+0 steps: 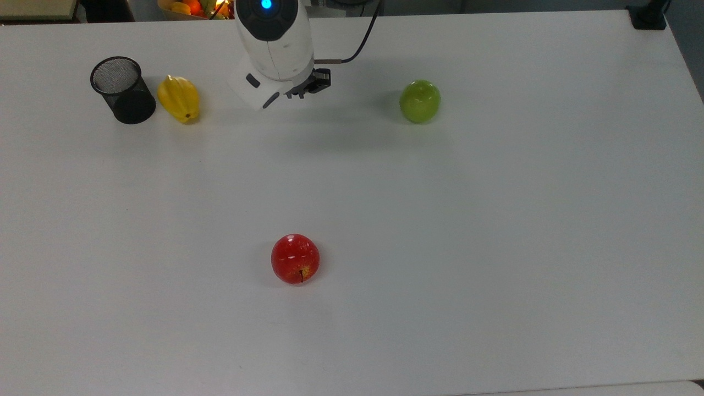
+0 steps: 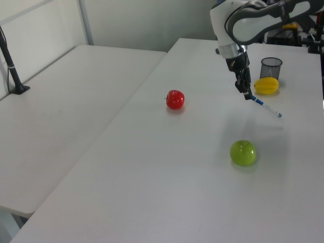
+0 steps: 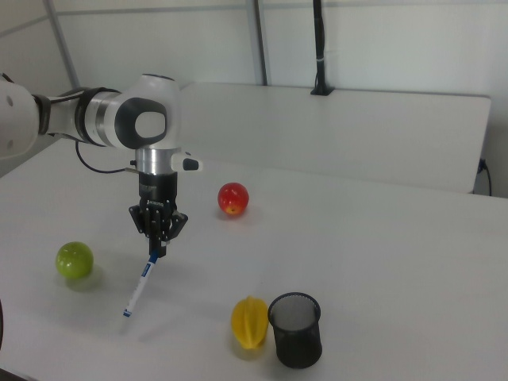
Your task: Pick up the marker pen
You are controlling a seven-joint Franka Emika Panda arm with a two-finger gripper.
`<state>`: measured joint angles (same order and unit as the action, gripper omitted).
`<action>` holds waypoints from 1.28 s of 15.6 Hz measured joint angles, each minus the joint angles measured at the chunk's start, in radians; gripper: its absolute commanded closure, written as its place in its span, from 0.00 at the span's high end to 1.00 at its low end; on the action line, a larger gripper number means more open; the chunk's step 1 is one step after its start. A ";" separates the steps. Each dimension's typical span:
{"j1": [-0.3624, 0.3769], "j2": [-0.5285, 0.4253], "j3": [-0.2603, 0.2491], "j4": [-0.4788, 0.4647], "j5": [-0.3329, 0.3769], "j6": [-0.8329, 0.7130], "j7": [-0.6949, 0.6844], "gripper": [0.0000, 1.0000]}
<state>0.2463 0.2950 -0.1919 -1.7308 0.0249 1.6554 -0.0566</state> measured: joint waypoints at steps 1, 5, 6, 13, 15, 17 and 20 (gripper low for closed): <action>0.001 0.009 0.009 0.000 -0.009 0.000 0.000 0.14; 0.004 0.046 0.041 0.001 -0.046 0.002 0.009 0.18; 0.004 0.055 0.044 0.001 -0.050 0.009 0.014 0.21; 0.004 0.107 0.056 0.006 -0.053 0.089 0.073 0.81; 0.004 0.108 0.056 0.009 -0.053 0.090 0.082 0.98; 0.003 0.108 0.056 0.017 -0.053 0.098 0.093 1.00; -0.009 0.091 0.056 0.036 -0.054 0.108 0.108 1.00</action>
<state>0.2377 0.3859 -0.1360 -1.6947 -0.0286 1.7633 0.0510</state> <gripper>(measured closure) 0.004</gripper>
